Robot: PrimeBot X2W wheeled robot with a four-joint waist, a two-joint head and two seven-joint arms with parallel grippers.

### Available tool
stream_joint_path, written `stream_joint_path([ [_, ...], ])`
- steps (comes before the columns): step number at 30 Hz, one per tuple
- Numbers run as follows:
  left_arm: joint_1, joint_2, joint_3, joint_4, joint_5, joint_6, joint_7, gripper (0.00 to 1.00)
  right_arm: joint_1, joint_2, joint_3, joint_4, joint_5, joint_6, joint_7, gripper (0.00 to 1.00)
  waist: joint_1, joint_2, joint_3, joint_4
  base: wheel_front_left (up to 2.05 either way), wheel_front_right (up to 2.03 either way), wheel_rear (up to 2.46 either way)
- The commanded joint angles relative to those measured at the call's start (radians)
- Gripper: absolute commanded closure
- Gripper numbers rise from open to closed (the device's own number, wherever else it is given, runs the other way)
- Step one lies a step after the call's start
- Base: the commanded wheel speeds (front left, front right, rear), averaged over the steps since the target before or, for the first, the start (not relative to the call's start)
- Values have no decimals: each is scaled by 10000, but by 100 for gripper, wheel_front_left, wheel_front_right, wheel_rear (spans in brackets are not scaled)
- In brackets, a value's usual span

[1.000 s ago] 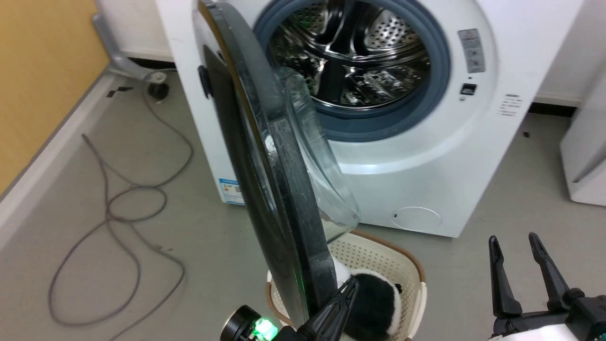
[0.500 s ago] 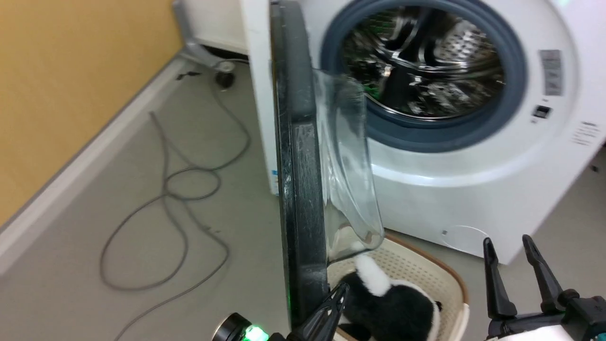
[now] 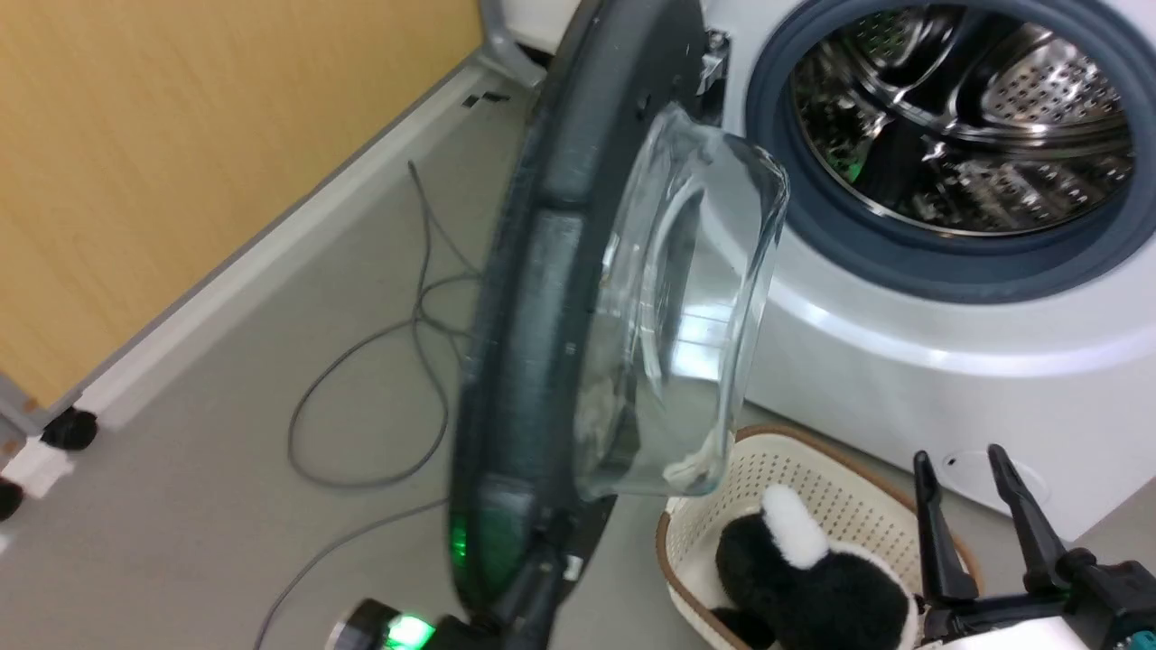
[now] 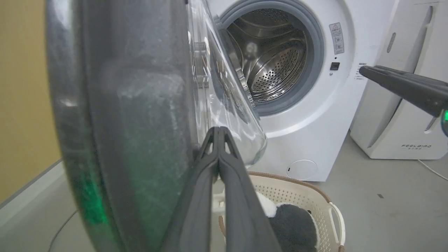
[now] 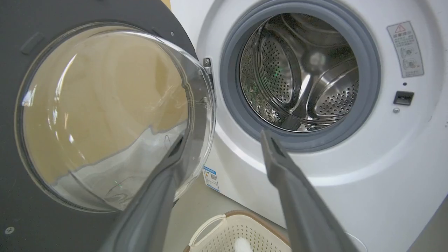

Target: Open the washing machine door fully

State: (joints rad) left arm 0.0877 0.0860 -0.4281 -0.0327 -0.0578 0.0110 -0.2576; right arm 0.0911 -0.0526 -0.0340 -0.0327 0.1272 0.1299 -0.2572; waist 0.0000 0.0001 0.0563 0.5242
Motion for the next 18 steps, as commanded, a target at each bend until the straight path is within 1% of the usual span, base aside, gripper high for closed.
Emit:
stream_joint_path([
  [1,49,54,234,-79,-86,141,-42,100,-142,24,23,14,-79,8,-45,0,0,-1,178,120,0,0,0],
  [5,-54,49,932,-210,-248,385,-42,100,-325,24,104,40,-186,8,-45,0,0,-1,426,182,0,0,0],
  [11,-496,29,2342,-169,-562,719,-42,100,-517,24,102,-20,-379,8,-45,0,0,-1,830,237,0,0,0],
  [18,-1291,5,3926,192,-836,711,-42,100,-665,24,-19,-87,-735,8,-45,0,0,-1,1373,94,0,0,0],
])
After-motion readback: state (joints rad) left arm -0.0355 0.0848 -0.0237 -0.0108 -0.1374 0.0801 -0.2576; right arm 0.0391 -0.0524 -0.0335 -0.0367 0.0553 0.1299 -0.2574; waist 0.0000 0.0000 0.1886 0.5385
